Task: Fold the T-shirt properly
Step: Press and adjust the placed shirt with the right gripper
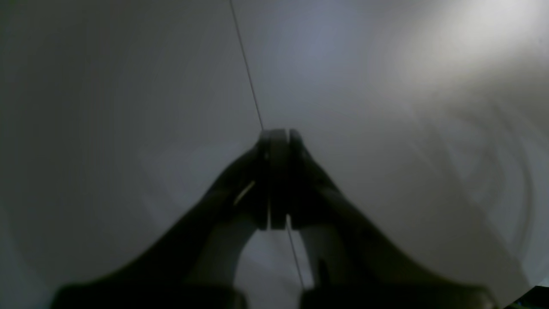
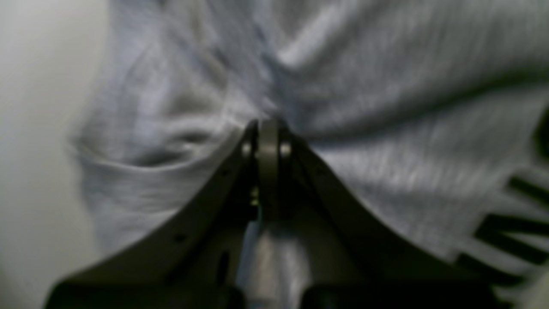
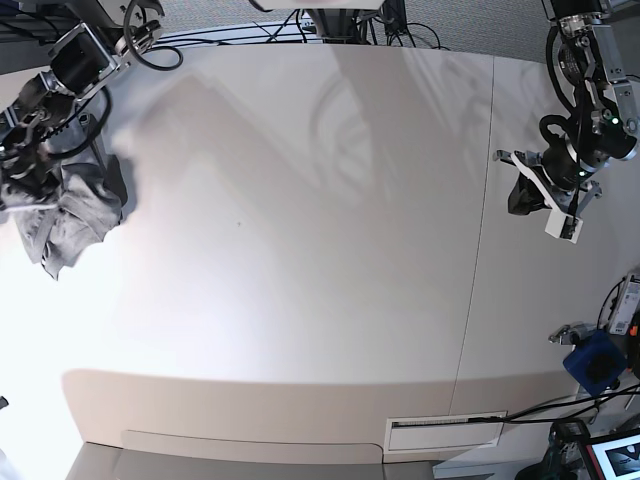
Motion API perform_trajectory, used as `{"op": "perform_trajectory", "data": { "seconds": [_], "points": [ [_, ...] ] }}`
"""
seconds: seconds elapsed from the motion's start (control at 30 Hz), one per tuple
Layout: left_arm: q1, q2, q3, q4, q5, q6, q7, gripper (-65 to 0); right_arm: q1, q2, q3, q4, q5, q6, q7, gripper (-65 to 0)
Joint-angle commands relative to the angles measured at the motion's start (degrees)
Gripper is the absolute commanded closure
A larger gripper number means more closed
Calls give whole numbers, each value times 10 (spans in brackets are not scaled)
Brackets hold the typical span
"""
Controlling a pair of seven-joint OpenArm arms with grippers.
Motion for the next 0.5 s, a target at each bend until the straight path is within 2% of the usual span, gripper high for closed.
{"op": "perform_trajectory", "data": {
  "seconds": [0.0,0.1,0.2,0.3,0.47],
  "points": [
    [-4,-8,-4,8,-6,-2,-10,0,11,16,1,35,-1,7,4,0],
    [-4,-8,-4,8,-6,-2,-10,0,10,17,1,98,-39,15,-9,0],
    [-4,-8,-4,8,-6,-2,-10,0,-10,38,-15,117,-84,15,0,0],
    [-3,-8,-4,8,-6,-2,-10,0,-43,75,-52,104,-148,14,30,0],
    [-3,-8,-4,8,-6,-2,-10,0,-76,152,-118,35,-173,14,98,0]
  ]
}}
